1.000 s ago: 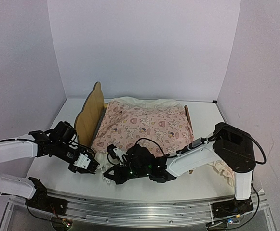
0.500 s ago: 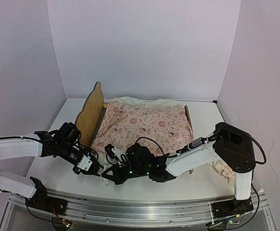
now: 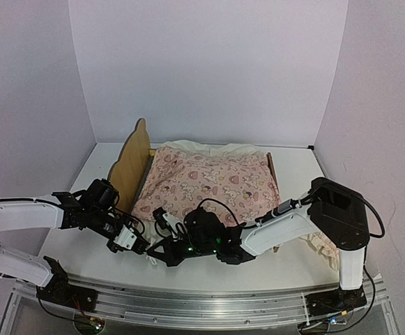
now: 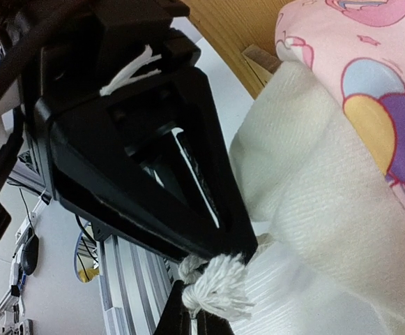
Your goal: Set up the pet bed
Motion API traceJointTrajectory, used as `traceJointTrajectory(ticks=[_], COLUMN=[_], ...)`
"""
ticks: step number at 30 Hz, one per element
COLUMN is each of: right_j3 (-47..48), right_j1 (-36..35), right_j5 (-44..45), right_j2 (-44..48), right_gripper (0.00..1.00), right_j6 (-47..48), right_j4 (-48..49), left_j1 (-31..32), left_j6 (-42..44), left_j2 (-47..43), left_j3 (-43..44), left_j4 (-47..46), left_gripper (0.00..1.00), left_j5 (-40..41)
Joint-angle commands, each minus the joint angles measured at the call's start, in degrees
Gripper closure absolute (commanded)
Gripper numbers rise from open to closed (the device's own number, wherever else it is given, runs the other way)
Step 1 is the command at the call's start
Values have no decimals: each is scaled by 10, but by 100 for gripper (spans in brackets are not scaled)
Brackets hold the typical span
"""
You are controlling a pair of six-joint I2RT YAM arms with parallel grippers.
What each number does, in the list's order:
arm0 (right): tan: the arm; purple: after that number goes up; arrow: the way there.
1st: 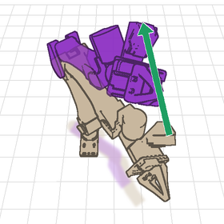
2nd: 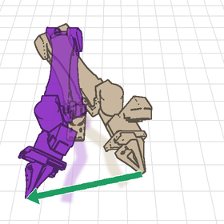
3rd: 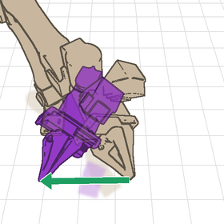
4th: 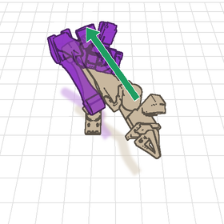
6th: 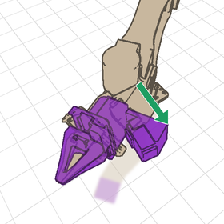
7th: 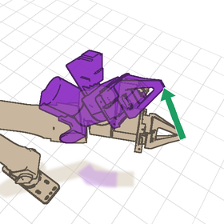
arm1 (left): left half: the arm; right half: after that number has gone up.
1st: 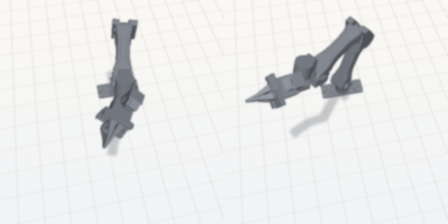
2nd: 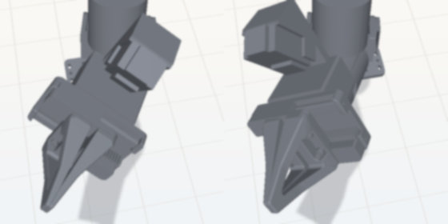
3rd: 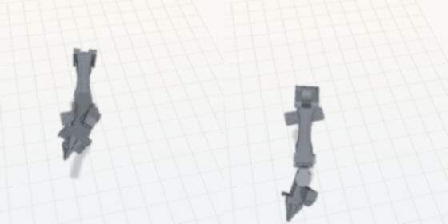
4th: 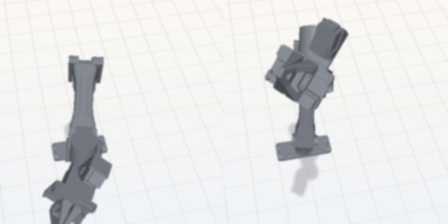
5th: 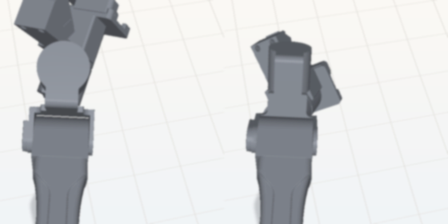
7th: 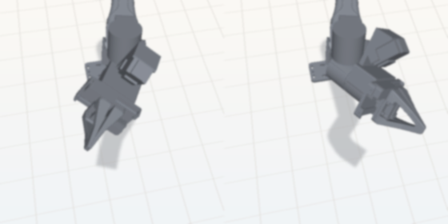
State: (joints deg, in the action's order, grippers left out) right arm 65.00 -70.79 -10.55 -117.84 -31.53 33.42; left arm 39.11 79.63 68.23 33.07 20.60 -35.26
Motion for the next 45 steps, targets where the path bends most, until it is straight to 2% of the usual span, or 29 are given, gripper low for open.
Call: traceJointTrajectory(ticks=[1,3,4,8,13,17,32,36,38,40,45], right_j3=[-1,0,0,-13,-56,-82,-26,-42,-45,-43,-16], right_j1=[-4,-4,-4,-4,3,6,6,10,14,16,17], right_j5=[-11,-11,-9,7,29,42,27,34,42,48,37], right_j2=[15,15,15,19,40,53,23,24,24,21,5], right_gripper=[99,99,99,97,92,92,98,98,99,100,100], right_j6=[4,3,2,-8,-28,-25,15,12,11,11,21], right_j4=[27,27,26,26,26,23,14,7,-1,-8,-23], left_j1=[-3,-3,-2,-3,-13,-38,-46,-111,-120,-120,-120], left_j6=[9,8,3,-7,35,59,156,143,136,147,149], left_j2=[9,8,7,-2,-15,-13,-15,11,23,14,3], left_j3=[-7,-4,-1,10,3,9,2,77,129,145,149], left_j4=[-2,-2,-1,15,59,96,166,247,297,326,339], left_gripper=[88,99,100,100,100,100,100,100,100,100,100], left_j5=[22,17,15,9,40,33,1,-102,-156,-193,-215])
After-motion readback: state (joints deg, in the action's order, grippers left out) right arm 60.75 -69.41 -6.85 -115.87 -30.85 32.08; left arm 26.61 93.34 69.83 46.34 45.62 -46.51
